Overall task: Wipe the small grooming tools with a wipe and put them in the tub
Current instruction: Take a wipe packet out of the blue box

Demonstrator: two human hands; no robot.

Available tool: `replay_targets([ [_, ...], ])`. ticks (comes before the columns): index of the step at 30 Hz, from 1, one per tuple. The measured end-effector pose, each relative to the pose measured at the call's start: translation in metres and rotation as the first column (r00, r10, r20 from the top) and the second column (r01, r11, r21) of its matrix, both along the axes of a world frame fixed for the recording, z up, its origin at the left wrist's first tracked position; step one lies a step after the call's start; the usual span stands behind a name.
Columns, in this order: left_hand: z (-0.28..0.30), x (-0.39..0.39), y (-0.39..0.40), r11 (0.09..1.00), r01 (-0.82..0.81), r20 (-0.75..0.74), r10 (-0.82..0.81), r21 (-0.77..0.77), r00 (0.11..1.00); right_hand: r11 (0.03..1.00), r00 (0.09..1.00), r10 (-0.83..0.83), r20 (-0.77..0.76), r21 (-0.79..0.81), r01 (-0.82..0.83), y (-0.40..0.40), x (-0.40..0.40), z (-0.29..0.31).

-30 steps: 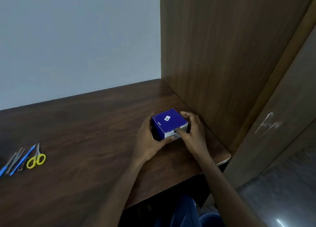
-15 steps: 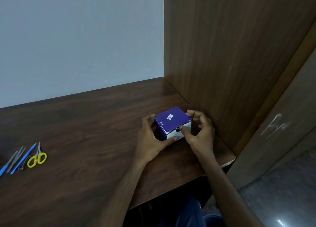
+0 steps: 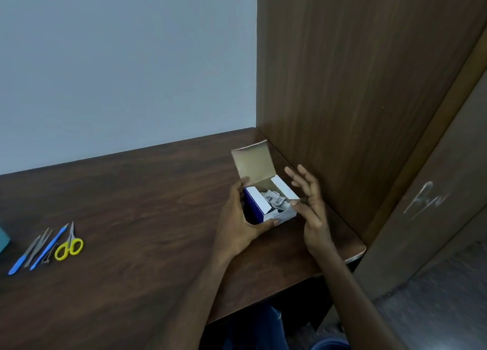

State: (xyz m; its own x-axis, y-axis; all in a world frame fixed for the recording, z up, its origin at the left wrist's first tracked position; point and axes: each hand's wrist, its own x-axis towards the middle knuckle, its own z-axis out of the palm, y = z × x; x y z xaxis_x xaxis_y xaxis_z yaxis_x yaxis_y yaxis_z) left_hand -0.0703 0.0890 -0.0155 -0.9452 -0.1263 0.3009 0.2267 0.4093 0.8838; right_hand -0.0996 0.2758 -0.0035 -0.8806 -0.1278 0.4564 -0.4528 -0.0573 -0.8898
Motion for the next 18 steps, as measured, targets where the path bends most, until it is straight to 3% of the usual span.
replay_targets([
  [6, -0.004, -0.001, -0.002, 0.999, -0.02, 0.001, 0.02, -0.039, 1.0, 0.979, 0.988, -0.156, -0.016, 0.129, 0.157, 0.001, -0.009, -0.01],
  [10, -0.004, -0.001, -0.002, 0.998, -0.024, 0.001, 0.024, -0.06, 1.0, 0.903, 0.966, -0.257, -0.033, 0.349, 0.252, -0.003, -0.012, -0.011],
  [11, -0.003, -0.001, -0.002, 0.998, -0.025, 0.005, 0.025, -0.062, 1.0, 0.848, 0.959, -0.28, -0.052, 0.455, 0.272, -0.003, -0.014, -0.008],
  [14, -0.004, -0.002, -0.002, 0.997, -0.027, 0.02, 0.028, -0.067, 0.999, 0.554, 0.948, -0.285, -0.142, 0.782, 0.284, 0.002, -0.018, 0.016],
  [18, -0.003, -0.002, -0.001, 0.997, -0.021, 0.046, 0.025, -0.078, 0.999, 0.2, 0.969, -0.228, -0.093, 0.97, 0.14, -0.004, -0.023, 0.065],
])
